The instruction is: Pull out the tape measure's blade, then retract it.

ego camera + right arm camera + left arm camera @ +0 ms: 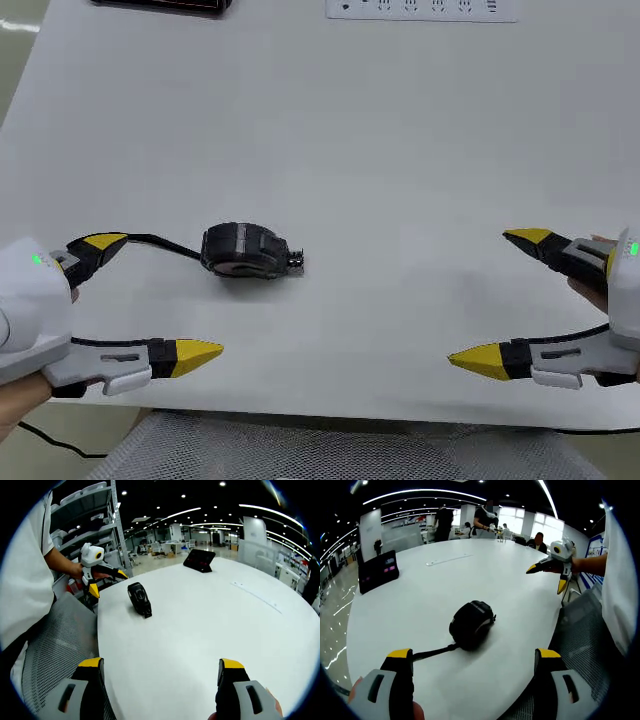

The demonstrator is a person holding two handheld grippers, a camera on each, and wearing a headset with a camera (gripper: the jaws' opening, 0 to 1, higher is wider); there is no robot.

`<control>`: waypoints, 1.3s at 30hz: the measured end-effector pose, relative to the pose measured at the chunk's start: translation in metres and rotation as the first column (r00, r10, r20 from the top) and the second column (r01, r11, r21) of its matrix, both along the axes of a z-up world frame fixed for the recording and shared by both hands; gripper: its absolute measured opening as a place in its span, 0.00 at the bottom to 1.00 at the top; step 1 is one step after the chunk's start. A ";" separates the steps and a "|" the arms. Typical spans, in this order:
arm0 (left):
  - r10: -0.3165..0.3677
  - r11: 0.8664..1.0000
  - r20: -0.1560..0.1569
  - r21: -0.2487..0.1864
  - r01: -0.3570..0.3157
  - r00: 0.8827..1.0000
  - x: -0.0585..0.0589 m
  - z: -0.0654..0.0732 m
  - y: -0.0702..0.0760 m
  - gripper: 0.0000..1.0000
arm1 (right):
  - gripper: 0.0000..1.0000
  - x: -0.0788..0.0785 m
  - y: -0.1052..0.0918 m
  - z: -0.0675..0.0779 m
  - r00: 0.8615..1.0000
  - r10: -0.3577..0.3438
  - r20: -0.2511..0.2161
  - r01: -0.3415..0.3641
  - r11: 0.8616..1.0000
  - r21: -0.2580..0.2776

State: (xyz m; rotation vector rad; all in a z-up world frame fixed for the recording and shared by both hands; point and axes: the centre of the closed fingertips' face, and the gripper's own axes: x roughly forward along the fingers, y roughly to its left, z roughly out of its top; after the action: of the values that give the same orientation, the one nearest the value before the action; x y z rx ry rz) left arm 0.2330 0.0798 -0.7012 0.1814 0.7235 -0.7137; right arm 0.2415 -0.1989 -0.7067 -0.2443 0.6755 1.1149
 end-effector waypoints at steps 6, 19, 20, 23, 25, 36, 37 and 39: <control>-0.022 1.000 0.005 -0.002 0.022 1.000 -0.001 0.003 -0.002 0.99 | 0.93 0.000 0.000 0.004 1.000 -0.021 0.010 0.021 1.000 0.012; -0.062 0.998 0.020 0.015 0.061 0.998 -0.003 0.004 -0.003 0.99 | 0.92 -0.009 -0.001 -0.003 0.999 -0.030 -0.011 0.030 1.000 0.009; -0.068 0.998 0.021 0.017 0.067 0.997 -0.003 0.004 -0.004 0.99 | 0.92 -0.009 -0.001 -0.003 1.000 -0.029 -0.010 0.029 1.000 0.006; -0.089 0.996 0.025 0.026 0.088 0.996 -0.004 0.005 -0.006 0.99 | 0.92 -0.010 -0.002 -0.002 1.000 -0.030 -0.007 0.030 1.000 0.007; -0.092 0.996 0.028 0.024 0.092 0.995 -0.004 0.006 -0.007 0.99 | 0.92 -0.011 -0.002 -0.001 0.999 -0.032 -0.004 0.032 0.999 0.010; -0.088 0.996 0.041 0.016 0.088 0.995 0.002 0.006 -0.012 0.99 | 0.91 -0.006 0.005 -0.006 0.997 -0.075 0.024 0.074 0.997 0.032; -0.090 0.996 0.043 0.017 0.090 0.995 0.002 0.006 -0.012 0.99 | 0.90 -0.006 0.005 -0.006 0.997 -0.075 0.025 0.074 0.997 0.034; -0.094 0.995 0.040 0.018 0.093 0.995 0.002 0.006 -0.013 0.99 | 0.89 -0.006 0.006 -0.006 0.997 -0.072 0.023 0.071 0.997 0.036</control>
State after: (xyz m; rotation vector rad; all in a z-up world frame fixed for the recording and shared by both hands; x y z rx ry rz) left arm 0.2347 0.0669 -0.6954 0.2457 0.6851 -0.7913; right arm 0.2351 -0.1927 -0.7123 -0.2019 0.6377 1.0526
